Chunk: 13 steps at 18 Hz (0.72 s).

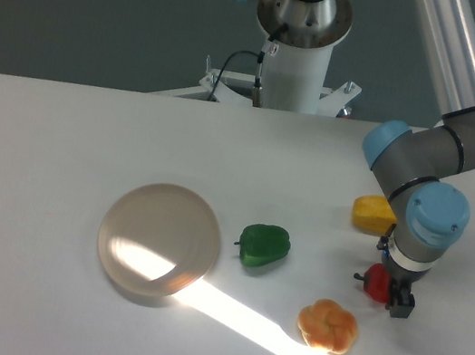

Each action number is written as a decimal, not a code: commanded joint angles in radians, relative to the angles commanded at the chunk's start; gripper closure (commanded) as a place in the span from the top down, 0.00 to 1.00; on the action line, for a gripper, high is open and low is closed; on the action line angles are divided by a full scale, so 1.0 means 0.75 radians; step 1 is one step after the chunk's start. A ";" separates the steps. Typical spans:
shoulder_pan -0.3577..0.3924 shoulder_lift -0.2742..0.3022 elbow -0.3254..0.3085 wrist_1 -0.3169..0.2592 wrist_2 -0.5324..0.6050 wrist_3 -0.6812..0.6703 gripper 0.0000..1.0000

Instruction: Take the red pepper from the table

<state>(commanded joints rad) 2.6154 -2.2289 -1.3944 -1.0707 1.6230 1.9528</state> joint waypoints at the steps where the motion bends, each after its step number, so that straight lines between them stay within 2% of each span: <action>1: 0.000 0.002 0.000 -0.002 0.000 0.002 0.88; 2: 0.000 0.002 0.002 -0.002 0.000 0.002 0.75; 6: 0.000 0.004 0.014 -0.004 0.006 0.002 0.47; 9: 0.000 0.012 0.039 -0.012 0.006 0.004 0.44; 13: -0.010 0.027 0.120 -0.024 0.004 0.004 0.43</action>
<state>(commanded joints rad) 2.6078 -2.2090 -1.3041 -1.0891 1.6260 1.9558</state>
